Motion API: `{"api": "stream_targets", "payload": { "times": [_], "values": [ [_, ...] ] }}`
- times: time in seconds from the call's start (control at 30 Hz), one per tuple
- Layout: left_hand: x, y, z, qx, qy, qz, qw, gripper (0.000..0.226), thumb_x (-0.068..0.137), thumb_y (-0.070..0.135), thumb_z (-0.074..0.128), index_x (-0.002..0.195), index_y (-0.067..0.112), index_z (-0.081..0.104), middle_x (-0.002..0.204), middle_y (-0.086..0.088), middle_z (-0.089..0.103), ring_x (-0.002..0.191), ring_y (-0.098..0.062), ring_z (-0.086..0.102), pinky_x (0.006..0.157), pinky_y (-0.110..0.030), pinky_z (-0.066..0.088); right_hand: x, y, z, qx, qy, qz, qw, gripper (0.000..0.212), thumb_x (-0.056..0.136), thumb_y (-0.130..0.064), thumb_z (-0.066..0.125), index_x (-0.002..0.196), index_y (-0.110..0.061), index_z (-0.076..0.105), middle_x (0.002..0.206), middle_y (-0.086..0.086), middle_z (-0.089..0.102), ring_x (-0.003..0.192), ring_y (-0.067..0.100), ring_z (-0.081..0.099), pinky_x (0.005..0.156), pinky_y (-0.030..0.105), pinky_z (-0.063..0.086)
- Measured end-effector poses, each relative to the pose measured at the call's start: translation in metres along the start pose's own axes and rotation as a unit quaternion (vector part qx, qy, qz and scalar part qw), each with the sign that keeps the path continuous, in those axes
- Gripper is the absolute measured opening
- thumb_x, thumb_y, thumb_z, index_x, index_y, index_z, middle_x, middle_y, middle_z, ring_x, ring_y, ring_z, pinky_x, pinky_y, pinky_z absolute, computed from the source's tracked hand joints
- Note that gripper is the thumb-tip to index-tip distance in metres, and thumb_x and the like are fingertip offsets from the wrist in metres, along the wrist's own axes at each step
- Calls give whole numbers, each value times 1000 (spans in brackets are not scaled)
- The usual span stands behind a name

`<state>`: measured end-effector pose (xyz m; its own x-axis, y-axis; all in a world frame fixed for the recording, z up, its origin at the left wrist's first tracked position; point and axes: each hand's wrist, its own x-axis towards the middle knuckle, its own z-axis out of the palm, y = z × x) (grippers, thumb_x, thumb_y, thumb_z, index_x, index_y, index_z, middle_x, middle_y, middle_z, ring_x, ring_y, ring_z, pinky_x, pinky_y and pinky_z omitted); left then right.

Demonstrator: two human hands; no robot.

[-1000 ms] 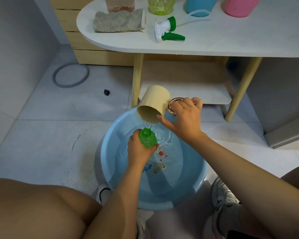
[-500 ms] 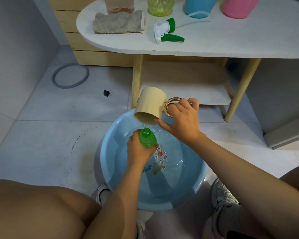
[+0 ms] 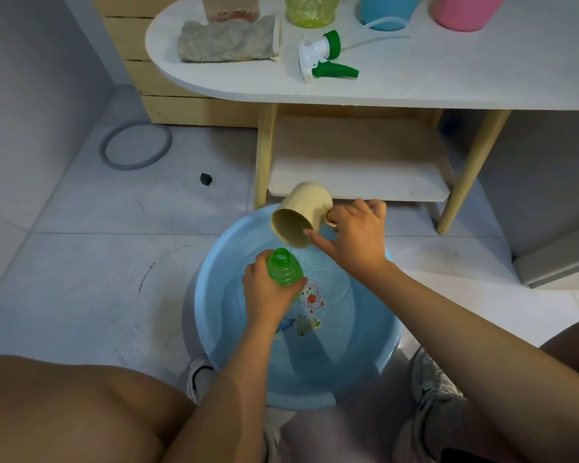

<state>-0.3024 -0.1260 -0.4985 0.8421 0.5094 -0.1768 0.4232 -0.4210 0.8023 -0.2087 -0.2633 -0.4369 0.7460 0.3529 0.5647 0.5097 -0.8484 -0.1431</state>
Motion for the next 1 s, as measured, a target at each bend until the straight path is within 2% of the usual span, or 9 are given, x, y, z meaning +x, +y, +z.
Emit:
{"api": "stream_targets", "payload": {
  "times": [0.13, 0.2, 0.3, 0.57, 0.7, 0.77, 0.83, 0.9, 1.0],
  "values": [
    [0, -6, -4, 5, 27, -12, 1000, 87, 53, 38, 89, 128, 25, 46, 118, -5, 48, 114, -24, 44, 96, -38, 42, -13, 13, 13, -69, -155, 28, 985, 45, 77, -54, 65, 70, -10, 65, 64, 5, 65, 76, 29, 58, 80, 35, 21],
    [0, -13, -9, 10, 40, -25, 999, 85, 52, 38, 89, 125, 21, 48, 113, -4, 45, 113, -25, 44, 94, -33, 40, -20, 14, 19, -106, -266, 26, 958, 43, 86, -56, 52, 82, -15, 64, 77, 2, 66, 92, 25, 55, 84, 34, 18],
    [1, -22, -12, 11, 49, -36, 998, 77, 53, 31, 89, 118, 15, 51, 106, -4, 43, 110, -28, 43, 85, -22, 29, -29, 14, 29, -133, -334, 2, 933, 44, 92, -56, 39, 87, -20, 64, 83, -1, 65, 98, 21, 52, 84, 33, 16],
    [5, -38, -17, -9, 63, -55, 996, 79, 53, 29, 90, 120, 12, 51, 114, -11, 45, 112, -25, 40, 86, -23, 29, -45, 1, 66, -216, -411, -17, 886, 34, 96, -39, 41, 65, -23, 45, 76, -6, 64, 90, 18, 55, 80, 34, 14],
    [7, -40, -17, -13, 73, -65, 995, 80, 53, 28, 89, 121, 12, 51, 117, -11, 46, 115, -26, 39, 90, -25, 34, -55, -15, 78, -212, -454, -86, 861, 25, 95, -35, 43, 79, -23, 58, 82, -5, 64, 91, 19, 54, 92, 33, 19],
    [8, -41, -18, -13, 84, -68, 994, 81, 50, 29, 90, 120, 12, 52, 116, -11, 47, 114, -27, 41, 95, -31, 37, -57, -24, 79, -219, -449, -111, 859, 35, 95, -43, 39, 75, -23, 59, 73, -5, 59, 83, 18, 54, 89, 33, 22],
    [7, -41, -19, -15, 88, -73, 993, 80, 51, 28, 90, 119, 13, 52, 116, -11, 47, 114, -27, 40, 94, -29, 36, -53, -29, 76, -174, -436, -70, 880, 54, 95, -56, 30, 59, -21, 50, 58, -3, 46, 71, 20, 48, 82, 34, 19],
    [6, -41, -20, -17, 90, -72, 993, 80, 52, 27, 90, 120, 13, 51, 118, -12, 46, 115, -26, 39, 90, -23, 32, -48, -28, 73, -133, -434, -18, 891, 54, 94, -56, 32, 55, -21, 42, 55, -5, 40, 70, 19, 44, 83, 34, 22],
    [3, -39, -22, -19, 94, -68, 993, 77, 54, 23, 89, 120, 12, 51, 119, -13, 45, 114, -28, 40, 88, -22, 30, -46, -21, 66, -83, -481, 98, 867, 51, 89, -60, 37, 59, -21, 47, 60, -7, 48, 77, 19, 53, 88, 35, 26]
  ]
}}
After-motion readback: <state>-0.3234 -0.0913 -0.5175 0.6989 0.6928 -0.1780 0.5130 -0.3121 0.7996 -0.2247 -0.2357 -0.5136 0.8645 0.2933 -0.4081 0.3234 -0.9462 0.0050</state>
